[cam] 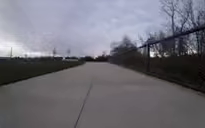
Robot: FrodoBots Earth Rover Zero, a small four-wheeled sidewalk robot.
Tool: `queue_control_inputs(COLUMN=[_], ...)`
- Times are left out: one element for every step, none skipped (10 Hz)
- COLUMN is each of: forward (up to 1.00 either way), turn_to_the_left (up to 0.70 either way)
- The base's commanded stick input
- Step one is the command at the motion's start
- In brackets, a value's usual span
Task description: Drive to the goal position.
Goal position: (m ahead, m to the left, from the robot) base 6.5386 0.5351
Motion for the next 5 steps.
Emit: queue_control_inputs(forward=[1.0, 1.0, 1.0, 1.0, 1.0], turn_to_the_left=[0.0, 0.0, 0.0, 0.0, 0.0])
